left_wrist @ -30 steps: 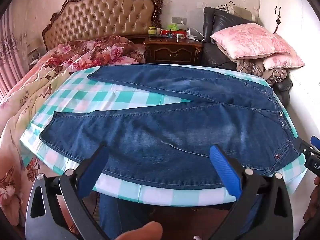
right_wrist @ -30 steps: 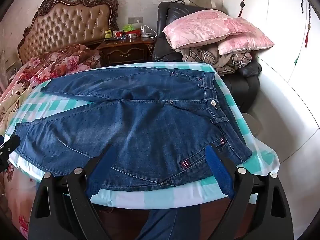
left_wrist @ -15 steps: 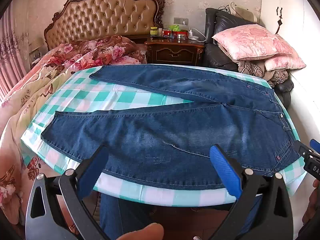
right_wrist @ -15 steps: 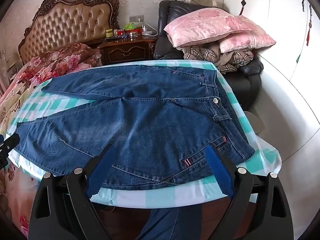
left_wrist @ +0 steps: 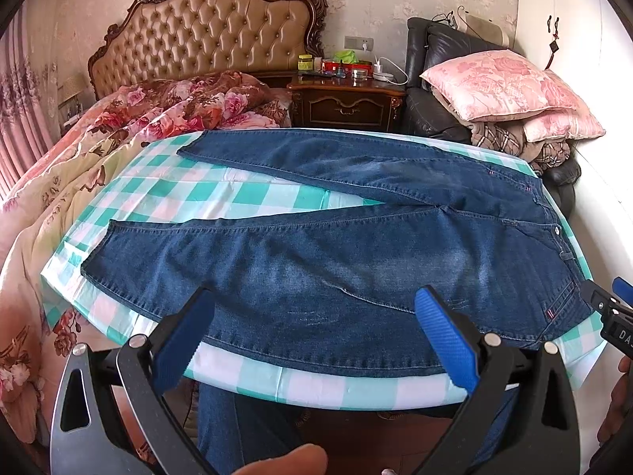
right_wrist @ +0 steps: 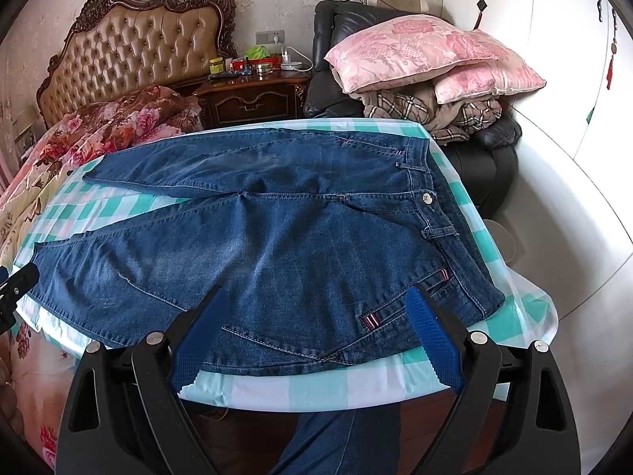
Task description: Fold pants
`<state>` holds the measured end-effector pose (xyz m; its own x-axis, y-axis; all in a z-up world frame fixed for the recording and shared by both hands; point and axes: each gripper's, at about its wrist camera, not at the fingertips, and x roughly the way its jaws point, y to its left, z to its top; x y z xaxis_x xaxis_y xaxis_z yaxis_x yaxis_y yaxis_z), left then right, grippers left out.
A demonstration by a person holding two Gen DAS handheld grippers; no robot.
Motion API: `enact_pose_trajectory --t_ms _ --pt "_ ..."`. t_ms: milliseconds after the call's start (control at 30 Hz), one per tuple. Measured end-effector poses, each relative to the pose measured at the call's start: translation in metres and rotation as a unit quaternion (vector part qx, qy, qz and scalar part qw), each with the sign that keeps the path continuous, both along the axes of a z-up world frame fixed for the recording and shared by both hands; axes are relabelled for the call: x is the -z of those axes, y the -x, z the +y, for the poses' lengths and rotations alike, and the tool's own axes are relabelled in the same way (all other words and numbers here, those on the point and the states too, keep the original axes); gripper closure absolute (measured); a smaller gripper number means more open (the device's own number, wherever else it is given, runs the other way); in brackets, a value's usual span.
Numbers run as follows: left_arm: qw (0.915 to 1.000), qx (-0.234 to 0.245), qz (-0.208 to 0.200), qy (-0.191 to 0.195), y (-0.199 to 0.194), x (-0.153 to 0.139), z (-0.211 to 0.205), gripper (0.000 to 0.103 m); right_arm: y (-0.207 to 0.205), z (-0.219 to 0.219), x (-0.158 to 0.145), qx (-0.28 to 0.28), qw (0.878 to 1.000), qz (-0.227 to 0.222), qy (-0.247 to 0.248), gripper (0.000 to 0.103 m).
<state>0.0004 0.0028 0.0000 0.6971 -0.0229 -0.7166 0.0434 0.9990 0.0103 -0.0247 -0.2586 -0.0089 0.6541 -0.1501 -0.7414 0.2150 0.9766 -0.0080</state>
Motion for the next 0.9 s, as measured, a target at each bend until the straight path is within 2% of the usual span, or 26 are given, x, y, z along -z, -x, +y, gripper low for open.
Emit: enact_pose_trajectory --t_ms 900 --pt "1.0000 0.000 0.002 0.003 -0.0005 0.0008 0.0003 0.002 0.0002 0.0026 0.0002 -0.003 1.000 0.000 0.000 0.015"
